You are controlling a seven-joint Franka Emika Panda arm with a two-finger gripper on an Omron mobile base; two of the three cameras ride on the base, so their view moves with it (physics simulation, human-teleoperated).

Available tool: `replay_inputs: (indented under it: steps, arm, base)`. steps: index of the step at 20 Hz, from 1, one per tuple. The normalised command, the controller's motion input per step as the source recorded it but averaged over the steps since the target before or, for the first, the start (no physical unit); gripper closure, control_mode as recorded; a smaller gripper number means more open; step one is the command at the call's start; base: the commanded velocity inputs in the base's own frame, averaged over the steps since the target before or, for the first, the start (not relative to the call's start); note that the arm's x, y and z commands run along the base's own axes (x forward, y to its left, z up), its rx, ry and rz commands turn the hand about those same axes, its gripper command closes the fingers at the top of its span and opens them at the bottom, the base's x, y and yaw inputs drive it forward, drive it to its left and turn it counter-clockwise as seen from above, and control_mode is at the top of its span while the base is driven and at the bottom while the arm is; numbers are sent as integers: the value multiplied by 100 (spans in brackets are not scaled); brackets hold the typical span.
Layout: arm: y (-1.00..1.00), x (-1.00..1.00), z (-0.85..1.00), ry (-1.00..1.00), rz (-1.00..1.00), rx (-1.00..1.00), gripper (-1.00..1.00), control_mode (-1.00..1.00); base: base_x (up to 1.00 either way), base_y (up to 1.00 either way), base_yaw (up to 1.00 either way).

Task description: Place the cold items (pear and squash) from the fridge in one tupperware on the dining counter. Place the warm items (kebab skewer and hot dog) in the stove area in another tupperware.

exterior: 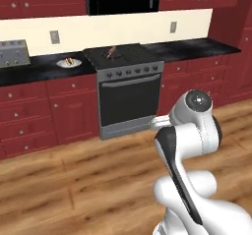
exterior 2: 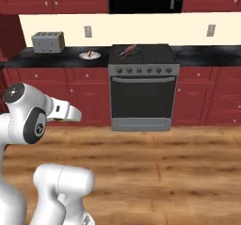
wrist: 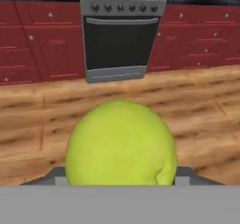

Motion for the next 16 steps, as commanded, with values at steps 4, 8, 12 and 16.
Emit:
replay_inputs:
  steps: [4, 8, 12, 16]
  arm:
    - [0, 0, 0, 0, 0, 0, 100, 100]
    - [0, 0, 0, 0, 0, 0, 100, 100]
    - [0, 0, 0, 0, 0, 0, 100, 100]
    - [0, 0, 0, 0, 0, 0, 100, 100]
  base:
    - [-100, 42, 23]
    - [-100, 43, 22]
    - [-100, 53, 20]
    - [-100, 40, 18]
